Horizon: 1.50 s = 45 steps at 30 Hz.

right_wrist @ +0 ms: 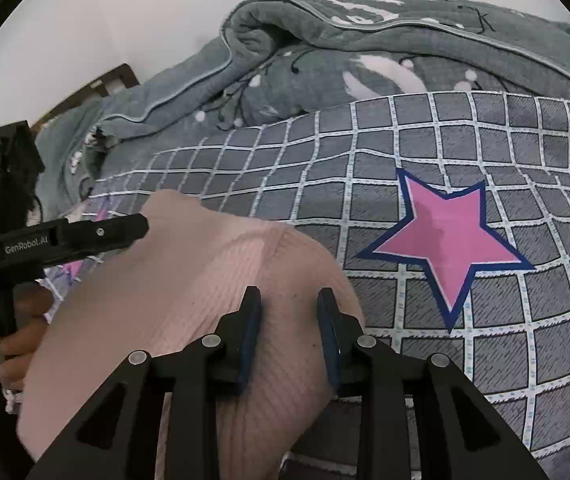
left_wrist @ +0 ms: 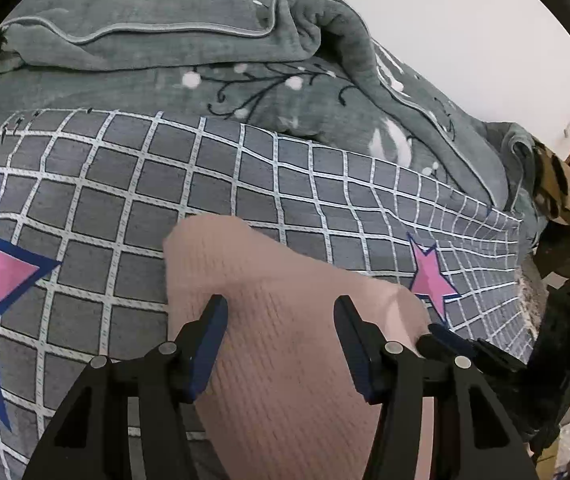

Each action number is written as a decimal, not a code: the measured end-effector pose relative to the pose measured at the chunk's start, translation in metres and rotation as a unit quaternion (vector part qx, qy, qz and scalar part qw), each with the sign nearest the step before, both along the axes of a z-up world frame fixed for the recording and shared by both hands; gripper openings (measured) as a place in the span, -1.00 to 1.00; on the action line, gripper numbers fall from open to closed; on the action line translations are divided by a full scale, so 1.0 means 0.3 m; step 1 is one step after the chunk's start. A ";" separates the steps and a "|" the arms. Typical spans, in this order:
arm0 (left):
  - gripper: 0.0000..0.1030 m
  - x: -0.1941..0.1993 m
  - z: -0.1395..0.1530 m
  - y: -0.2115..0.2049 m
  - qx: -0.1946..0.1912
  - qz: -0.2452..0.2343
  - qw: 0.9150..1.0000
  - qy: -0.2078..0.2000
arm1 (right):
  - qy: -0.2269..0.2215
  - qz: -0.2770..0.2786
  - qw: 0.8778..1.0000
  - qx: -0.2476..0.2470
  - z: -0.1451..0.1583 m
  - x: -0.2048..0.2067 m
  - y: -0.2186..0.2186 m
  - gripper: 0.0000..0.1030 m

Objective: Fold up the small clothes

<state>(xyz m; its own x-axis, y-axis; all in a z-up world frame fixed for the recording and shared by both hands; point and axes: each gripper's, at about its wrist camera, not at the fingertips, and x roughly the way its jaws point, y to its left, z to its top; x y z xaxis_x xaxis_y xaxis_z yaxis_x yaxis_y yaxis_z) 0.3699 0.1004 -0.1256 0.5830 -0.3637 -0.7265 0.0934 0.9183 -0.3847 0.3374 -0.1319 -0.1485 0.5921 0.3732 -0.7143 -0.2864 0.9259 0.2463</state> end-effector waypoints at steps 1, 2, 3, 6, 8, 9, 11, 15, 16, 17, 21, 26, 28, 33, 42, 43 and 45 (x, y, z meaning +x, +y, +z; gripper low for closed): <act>0.02 -0.004 0.003 -0.006 0.010 0.002 1.000 -0.003 | -0.003 -0.001 1.000 -0.004 -0.001 -0.002 0.002 -0.45; 0.02 -0.006 0.005 -0.009 0.015 0.003 1.000 -0.006 | -0.004 -0.001 1.000 -0.005 0.000 -0.004 0.002 -0.45; 0.02 -0.010 0.009 -0.011 0.020 0.004 1.000 -0.008 | -0.005 -0.002 1.000 -0.005 0.005 -0.005 0.001 -0.45; 0.02 -0.027 0.021 -0.006 0.033 0.015 0.999 -0.013 | -0.006 -0.007 1.000 -0.009 0.023 -0.015 -0.001 -0.44; 0.02 -0.054 0.031 -0.001 0.040 0.025 0.999 -0.016 | -0.019 -0.009 1.000 -0.016 0.052 -0.041 -0.004 -0.44; 0.02 -0.065 0.035 -0.001 0.039 0.026 0.999 -0.017 | -0.033 -0.010 0.999 -0.020 0.078 -0.072 -0.002 -0.44; 0.02 -0.102 0.044 -0.001 0.035 0.028 0.999 -0.017 | -0.061 -0.010 0.998 -0.029 0.118 -0.132 0.005 -0.41; 0.04 -0.187 0.072 -0.020 0.045 0.031 0.998 -0.024 | -0.088 0.010 0.996 -0.020 0.168 -0.248 0.013 -0.30; 0.05 -0.212 0.080 -0.028 0.049 0.031 0.998 -0.028 | -0.093 0.015 0.995 -0.016 0.173 -0.281 0.015 -0.29; 0.05 -0.243 0.090 -0.039 0.055 0.031 0.997 -0.032 | -0.099 0.022 0.995 -0.014 0.173 -0.313 0.018 -0.29; 0.05 -0.340 0.116 -0.085 0.090 0.033 0.994 -0.050 | -0.101 0.032 0.994 -0.037 0.138 -0.388 0.041 -0.20; 0.06 -0.444 0.097 -0.133 0.133 0.026 0.989 -0.056 | -0.065 0.012 0.997 -0.042 0.058 -0.415 0.004 -0.20; 0.07 -0.472 0.073 -0.131 0.132 0.030 0.990 -0.050 | -0.052 0.012 0.998 -0.032 0.038 -0.421 -0.015 -0.20; 0.13 -0.543 0.062 -0.074 0.099 0.050 0.993 -0.046 | -0.039 0.015 0.999 -0.018 0.046 -0.441 -0.027 -0.19; 0.13 -0.627 0.051 -0.068 0.083 0.037 0.995 -0.041 | -0.070 0.012 0.997 0.005 0.108 -0.494 -0.028 -0.19; 0.13 -0.631 0.044 -0.076 0.085 0.036 0.995 -0.040 | -0.064 0.009 0.998 -0.005 0.093 -0.487 -0.021 -0.21; 0.13 -0.638 0.034 -0.085 0.082 0.033 0.995 -0.038 | -0.050 0.007 0.999 -0.009 0.061 -0.478 -0.022 -0.50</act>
<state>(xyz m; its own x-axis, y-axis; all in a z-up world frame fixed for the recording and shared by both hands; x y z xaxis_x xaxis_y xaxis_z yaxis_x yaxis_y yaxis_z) 0.1784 0.0749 -0.1154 0.6566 -0.2030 -0.7264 0.0537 0.9732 -0.2234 0.1940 -0.1386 -0.1302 0.6562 0.3697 -0.6578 -0.3211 0.9257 0.1999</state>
